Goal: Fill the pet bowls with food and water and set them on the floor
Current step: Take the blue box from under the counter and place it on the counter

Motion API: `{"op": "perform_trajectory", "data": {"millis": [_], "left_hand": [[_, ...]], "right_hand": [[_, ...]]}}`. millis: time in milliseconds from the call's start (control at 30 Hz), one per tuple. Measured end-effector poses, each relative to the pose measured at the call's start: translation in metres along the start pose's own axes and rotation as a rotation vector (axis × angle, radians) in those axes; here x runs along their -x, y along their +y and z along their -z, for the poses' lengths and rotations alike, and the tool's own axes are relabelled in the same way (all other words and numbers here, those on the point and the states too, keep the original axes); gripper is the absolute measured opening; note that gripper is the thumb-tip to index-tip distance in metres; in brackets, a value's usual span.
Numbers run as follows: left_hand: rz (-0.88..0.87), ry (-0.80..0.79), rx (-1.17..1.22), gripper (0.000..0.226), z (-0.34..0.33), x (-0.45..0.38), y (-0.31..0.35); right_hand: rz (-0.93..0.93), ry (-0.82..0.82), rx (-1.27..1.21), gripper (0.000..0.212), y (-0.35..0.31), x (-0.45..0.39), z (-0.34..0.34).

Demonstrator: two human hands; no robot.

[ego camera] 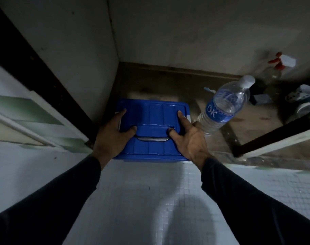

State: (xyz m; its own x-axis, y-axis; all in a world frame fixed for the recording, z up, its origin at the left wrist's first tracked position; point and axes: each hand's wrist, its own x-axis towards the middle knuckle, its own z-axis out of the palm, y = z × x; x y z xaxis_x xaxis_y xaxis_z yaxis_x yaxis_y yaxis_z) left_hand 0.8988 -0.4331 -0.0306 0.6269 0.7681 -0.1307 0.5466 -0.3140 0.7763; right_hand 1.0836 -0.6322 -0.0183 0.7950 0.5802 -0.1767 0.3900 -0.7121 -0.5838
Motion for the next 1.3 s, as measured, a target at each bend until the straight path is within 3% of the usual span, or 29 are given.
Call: {"op": "perform_trajectory", "data": {"millis": [600,1300], "left_hand": [[0.139,-0.049,0.061,0.079,0.104,0.212,0.089],[0.122,-0.069,0.08,0.077,0.32,0.316,0.315]], "right_hand": [[-0.089,-0.137,-0.022,0.077,-0.052,0.208,0.107],[-0.028,-0.125,0.003,0.077,-0.24,0.337,0.353]]}}
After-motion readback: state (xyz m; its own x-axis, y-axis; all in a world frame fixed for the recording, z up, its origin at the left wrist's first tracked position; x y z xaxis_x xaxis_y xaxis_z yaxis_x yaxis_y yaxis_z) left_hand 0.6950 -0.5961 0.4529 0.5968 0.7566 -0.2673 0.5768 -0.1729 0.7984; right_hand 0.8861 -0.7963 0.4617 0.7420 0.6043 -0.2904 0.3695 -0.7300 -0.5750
